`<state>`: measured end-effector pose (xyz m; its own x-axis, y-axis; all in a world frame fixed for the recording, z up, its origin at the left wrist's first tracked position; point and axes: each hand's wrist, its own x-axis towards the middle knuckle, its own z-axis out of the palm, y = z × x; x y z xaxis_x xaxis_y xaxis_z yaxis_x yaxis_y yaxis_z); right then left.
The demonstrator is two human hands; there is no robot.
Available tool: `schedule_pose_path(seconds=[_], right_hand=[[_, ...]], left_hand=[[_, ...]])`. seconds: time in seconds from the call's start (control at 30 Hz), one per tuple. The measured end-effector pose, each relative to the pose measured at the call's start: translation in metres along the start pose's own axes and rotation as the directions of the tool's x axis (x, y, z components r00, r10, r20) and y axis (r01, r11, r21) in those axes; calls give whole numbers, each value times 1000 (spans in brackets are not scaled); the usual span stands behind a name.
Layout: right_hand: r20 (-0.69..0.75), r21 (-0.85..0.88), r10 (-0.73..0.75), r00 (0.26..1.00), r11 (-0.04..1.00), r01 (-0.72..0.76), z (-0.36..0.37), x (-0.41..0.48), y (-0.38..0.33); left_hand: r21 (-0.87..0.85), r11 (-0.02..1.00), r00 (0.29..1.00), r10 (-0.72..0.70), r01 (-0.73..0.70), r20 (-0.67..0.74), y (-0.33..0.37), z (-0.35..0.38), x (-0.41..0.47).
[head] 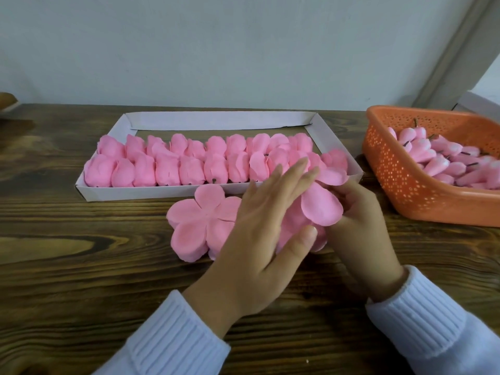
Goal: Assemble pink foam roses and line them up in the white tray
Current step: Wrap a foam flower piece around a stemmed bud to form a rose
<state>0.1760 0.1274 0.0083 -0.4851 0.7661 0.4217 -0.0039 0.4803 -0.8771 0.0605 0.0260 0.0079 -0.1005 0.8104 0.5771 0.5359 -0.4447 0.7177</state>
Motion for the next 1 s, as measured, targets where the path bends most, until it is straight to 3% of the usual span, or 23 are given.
schedule_pose_path(seconds=[0.13, 0.27, 0.5, 0.63, 0.83, 0.93, 1.0], right_hand=[[110, 235, 116, 987, 962, -139, 4, -2, 0], [317, 433, 66, 946, 877, -207, 5, -3, 0], [574, 509, 7, 819, 781, -363, 12, -8, -4], [587, 515, 107, 803, 716, -471, 13, -7, -6], [631, 575, 65, 773, 630, -523, 14, -8, -7], [606, 531, 91, 790, 693, -487, 12, -7, -5], [512, 468, 152, 845, 776, -423, 9, -4, -4]], left_hand=[[-52, 995, 981, 80, -90, -176, 0, -1, 3], [-137, 987, 938, 34, -86, -344, 0, -7, 5], [-420, 907, 951, -161, 37, -264, 3, -10, 6], [-506, 861, 964, -175, 51, -200, 7, -8, 5], [-449, 883, 944, -255, 138, -211, 10, -5, 5], [-408, 902, 921, -272, 142, -279, 7, -3, 3], [-315, 940, 907, -242, 131, -344, 2, -3, 3]])
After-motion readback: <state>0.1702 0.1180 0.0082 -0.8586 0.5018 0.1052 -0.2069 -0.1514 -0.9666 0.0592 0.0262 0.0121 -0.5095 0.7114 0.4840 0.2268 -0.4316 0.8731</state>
